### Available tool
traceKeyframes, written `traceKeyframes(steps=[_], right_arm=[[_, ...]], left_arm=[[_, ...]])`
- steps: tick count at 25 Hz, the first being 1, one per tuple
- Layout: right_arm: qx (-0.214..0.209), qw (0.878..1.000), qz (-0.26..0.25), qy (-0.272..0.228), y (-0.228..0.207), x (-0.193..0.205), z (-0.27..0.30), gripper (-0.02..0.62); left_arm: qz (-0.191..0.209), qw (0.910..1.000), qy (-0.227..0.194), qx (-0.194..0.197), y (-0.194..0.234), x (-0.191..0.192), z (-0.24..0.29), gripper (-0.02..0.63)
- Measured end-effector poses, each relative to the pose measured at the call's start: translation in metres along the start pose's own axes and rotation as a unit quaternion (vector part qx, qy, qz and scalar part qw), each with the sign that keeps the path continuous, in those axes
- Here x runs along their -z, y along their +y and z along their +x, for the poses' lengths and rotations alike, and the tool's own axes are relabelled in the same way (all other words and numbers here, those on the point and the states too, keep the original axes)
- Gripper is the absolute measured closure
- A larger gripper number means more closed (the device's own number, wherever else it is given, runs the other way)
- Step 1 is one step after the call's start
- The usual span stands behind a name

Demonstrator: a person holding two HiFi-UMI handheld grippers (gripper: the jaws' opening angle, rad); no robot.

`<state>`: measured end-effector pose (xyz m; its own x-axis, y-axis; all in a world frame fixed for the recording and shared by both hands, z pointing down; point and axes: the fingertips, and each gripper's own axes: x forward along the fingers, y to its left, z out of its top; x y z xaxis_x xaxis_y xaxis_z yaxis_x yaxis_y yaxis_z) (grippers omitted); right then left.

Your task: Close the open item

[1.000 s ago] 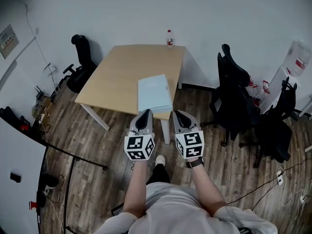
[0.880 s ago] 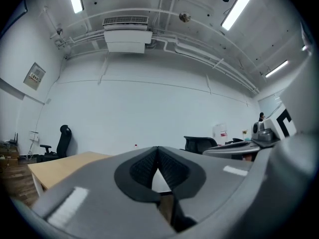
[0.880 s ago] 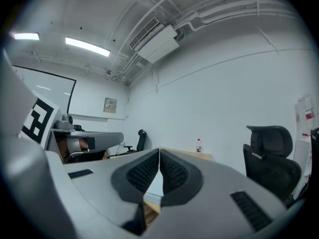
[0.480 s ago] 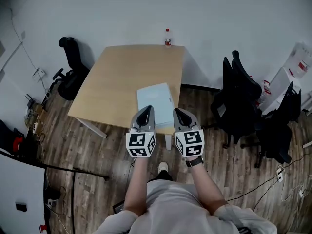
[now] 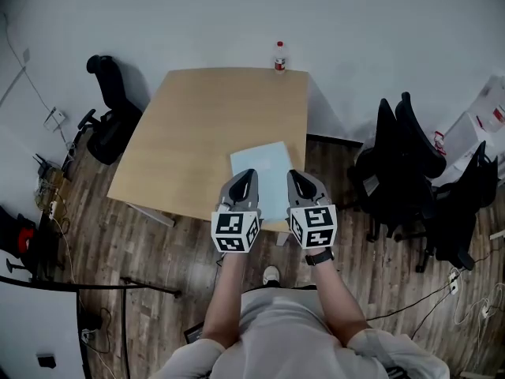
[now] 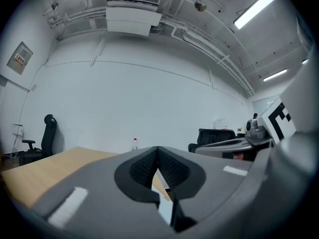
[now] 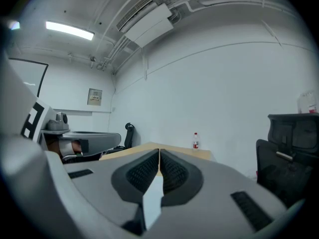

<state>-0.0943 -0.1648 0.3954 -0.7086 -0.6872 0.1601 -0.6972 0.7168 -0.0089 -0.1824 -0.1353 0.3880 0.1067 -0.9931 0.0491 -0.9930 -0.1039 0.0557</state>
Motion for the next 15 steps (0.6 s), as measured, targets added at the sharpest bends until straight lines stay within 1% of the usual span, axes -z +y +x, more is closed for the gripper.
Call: traceKeyframes(steps=[6,10,15], right_arm=[[0.022,0.999,0.016,0.026,-0.007,0.025,0.029,0.581],[0.043,0.998,0.032,0.044,-0.021,0.048,0.033,0.581],[0.048,0.996,0.040,0.071,-0.036,0.081,0.038,0.581]], left_arm=[[-0.017,0.9991,0.032,0.021,0.023,0.029,0.032,0.597],[-0.015,0.9973,0.054,0.047,0.019,0.049,0.053,0.597],[-0.001,0.9933,0.082,0.081,0.012,0.078,0.081,0.597]])
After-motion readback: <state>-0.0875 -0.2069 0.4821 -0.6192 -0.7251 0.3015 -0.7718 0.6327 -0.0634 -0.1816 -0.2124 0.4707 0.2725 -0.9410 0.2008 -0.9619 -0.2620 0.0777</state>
